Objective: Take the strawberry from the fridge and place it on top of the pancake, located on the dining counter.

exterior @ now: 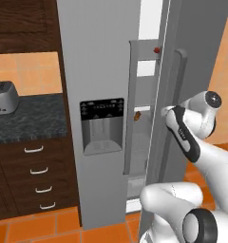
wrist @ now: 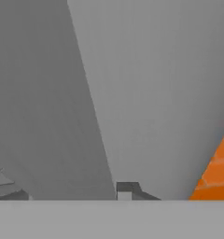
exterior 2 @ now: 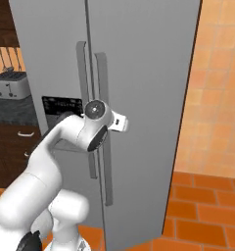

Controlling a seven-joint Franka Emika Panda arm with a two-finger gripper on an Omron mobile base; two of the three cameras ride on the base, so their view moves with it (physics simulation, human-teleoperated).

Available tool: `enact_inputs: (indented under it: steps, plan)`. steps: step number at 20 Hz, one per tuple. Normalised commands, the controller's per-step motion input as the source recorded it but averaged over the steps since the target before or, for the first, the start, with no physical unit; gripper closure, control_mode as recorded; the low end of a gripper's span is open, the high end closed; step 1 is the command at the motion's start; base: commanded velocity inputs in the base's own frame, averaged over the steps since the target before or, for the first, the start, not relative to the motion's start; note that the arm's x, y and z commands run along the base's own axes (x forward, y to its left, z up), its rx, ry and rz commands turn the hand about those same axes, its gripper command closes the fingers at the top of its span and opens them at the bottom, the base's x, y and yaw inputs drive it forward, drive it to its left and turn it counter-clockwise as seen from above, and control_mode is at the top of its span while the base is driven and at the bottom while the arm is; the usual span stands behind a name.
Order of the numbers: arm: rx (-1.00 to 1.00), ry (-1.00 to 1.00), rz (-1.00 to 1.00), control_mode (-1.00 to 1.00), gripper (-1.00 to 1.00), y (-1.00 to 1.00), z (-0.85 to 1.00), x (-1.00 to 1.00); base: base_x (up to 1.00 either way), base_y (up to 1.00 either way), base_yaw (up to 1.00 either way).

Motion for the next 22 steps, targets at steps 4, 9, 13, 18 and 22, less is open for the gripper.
enact_inputs:
  steps: [4, 9, 13, 18, 22]
  plan:
    - [0.22, 0.26, -0.18, -1.00, -1.00, -1.00, 0.00, -0.48, 0.00, 0.00, 0.00]
    - [0.11, 0.29, -0.23, -1.00, -1.00, -0.74, 0.23, -0.63, 0.00, 0.00, 0.00]
    - [-0.08, 0.00, -0.18, -1.00, -1.00, 0.01, 0.56, -1.00, 0.00, 0.00, 0.00]
    - [-0.37, 0.07, -0.04, -1.00, -1.00, 0.63, 0.40, -0.70, 0.00, 0.00, 0.00]
    - [-0.70, 0.34, 0.01, -1.00, -1.00, 0.99, 0.00, 0.00, 0.00, 0.00, 0.00]
